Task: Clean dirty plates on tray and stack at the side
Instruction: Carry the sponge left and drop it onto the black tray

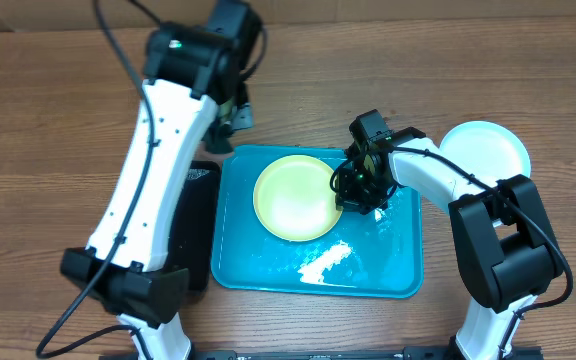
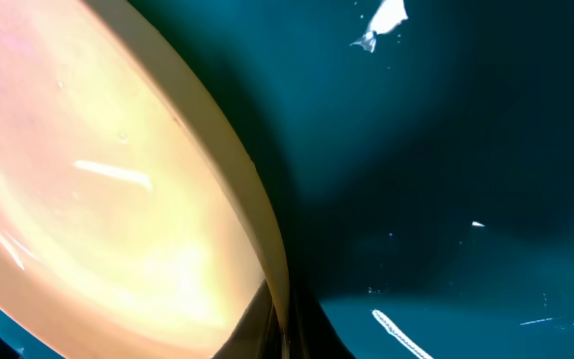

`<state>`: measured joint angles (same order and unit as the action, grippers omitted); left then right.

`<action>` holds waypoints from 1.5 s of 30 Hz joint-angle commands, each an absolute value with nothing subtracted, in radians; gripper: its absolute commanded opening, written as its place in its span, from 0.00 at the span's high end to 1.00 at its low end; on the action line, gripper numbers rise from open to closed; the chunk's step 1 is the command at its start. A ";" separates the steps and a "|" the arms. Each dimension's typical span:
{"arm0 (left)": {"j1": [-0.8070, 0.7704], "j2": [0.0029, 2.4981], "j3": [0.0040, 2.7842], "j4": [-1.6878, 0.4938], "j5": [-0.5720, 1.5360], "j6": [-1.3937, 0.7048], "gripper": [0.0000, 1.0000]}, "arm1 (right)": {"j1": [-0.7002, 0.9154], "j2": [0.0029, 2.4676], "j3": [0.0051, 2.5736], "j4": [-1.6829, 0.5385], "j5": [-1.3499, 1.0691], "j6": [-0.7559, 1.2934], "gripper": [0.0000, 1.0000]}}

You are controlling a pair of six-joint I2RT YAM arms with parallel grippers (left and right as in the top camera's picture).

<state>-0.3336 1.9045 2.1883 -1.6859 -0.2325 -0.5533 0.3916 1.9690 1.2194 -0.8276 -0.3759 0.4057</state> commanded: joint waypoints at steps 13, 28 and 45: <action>-0.154 1.826 1.455 -1.376 -0.252 -0.659 0.95 | 0.386 2.024 1.192 -0.850 -0.255 0.382 0.96; -0.005 1.688 1.125 -1.090 -0.092 -0.519 0.94 | 0.386 2.024 1.192 -0.873 -0.256 0.363 0.96; 0.035 1.690 1.063 -0.990 -0.084 -0.515 0.35 | 0.386 2.020 1.193 -0.868 -0.255 0.332 0.96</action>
<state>0.0311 1.7050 1.0554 -0.9936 -0.0952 -0.5182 0.3912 1.9694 1.2240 -0.8593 -0.3664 0.3584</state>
